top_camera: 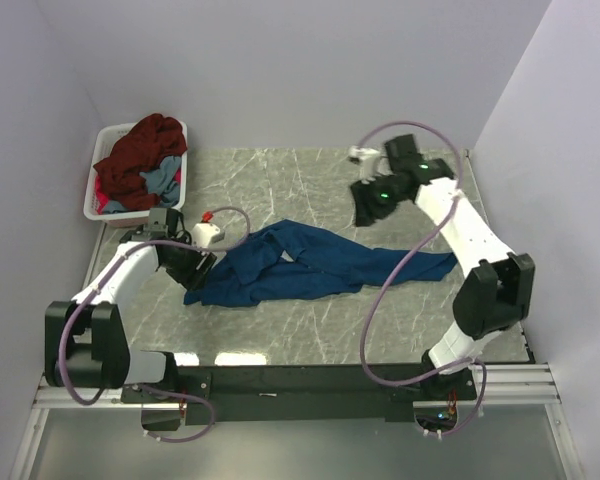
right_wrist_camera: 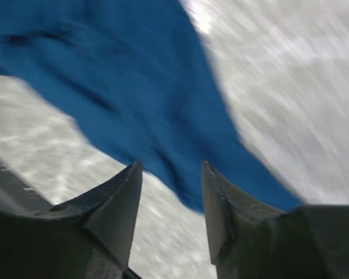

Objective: Fold and stack the t-shirts
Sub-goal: Flatten the tshirt out

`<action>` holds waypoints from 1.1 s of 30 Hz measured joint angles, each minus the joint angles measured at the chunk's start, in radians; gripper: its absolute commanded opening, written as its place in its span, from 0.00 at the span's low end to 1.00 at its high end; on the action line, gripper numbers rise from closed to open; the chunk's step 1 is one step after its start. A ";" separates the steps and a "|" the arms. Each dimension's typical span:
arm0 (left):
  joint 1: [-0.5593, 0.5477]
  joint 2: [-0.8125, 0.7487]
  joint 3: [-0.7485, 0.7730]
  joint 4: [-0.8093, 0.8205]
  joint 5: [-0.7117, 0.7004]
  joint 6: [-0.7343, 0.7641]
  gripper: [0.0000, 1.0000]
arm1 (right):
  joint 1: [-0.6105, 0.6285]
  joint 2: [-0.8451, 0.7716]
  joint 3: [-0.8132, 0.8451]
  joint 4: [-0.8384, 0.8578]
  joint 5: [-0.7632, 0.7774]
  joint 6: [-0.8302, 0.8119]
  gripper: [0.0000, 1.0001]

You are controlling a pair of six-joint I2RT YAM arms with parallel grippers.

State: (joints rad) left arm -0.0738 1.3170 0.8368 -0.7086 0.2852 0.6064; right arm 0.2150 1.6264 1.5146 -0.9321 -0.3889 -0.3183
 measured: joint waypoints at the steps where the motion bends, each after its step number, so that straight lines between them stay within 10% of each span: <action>1: 0.020 0.011 0.000 -0.005 0.015 -0.021 0.65 | 0.052 0.014 0.028 0.008 -0.015 0.016 0.51; 19: 0.253 0.277 0.128 -0.194 0.209 -0.124 0.71 | 0.745 0.248 0.082 0.333 0.174 -0.053 0.52; 33: 0.256 0.389 0.150 -0.241 0.284 -0.111 0.77 | 0.797 0.520 0.261 0.344 0.273 -0.134 0.58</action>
State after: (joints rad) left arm 0.1818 1.7061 0.9867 -0.9493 0.5690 0.4950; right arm 1.0119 2.1460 1.7752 -0.5877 -0.1162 -0.4526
